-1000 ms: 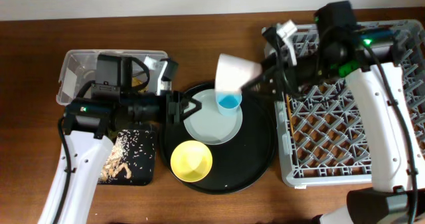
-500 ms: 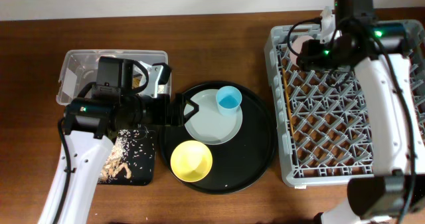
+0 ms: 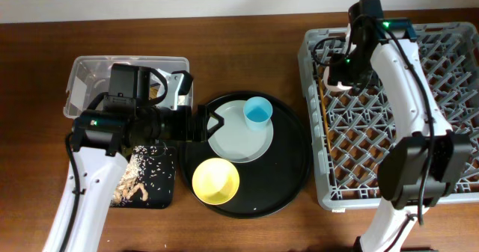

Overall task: Sort waste into correct bins and load items into the dishwasher rack
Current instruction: 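Place the pink cup upside down in the rack with the right gripper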

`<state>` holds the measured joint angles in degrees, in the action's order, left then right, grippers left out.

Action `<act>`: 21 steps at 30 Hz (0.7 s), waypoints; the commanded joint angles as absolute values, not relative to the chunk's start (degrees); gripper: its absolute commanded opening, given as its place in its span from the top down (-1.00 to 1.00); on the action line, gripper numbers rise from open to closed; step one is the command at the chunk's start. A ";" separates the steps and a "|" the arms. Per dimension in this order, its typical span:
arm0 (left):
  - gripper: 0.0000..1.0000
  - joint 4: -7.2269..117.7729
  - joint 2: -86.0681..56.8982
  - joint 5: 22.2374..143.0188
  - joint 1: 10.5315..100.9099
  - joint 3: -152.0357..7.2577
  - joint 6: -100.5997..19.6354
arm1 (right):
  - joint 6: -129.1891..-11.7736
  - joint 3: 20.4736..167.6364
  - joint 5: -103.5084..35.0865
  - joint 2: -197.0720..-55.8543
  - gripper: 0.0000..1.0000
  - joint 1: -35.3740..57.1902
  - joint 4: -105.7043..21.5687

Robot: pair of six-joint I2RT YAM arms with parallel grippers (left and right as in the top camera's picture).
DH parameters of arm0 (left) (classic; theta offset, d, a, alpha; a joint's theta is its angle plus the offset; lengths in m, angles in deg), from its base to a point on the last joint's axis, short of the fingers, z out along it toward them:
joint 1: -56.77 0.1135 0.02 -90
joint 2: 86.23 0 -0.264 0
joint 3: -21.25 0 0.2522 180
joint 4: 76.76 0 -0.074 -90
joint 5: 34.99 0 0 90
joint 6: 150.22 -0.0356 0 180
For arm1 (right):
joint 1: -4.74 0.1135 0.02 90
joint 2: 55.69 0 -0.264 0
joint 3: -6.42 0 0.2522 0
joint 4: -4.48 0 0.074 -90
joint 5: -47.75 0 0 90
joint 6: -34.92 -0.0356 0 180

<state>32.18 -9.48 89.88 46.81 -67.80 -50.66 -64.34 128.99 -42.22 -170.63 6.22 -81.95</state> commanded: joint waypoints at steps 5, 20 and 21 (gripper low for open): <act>-0.98 32.09 -9.33 89.49 46.92 -67.86 -51.36 | -65.04 129.58 -43.14 -170.97 -0.74 6.15 -81.77; -0.98 38.76 -9.22 89.84 46.55 -67.86 -50.44 | -59.95 136.56 -33.44 -161.36 -0.70 5.74 -92.76; -0.99 38.93 -9.22 89.88 46.20 -67.89 -50.44 | -59.82 136.56 -33.44 -160.02 -0.69 5.74 -93.31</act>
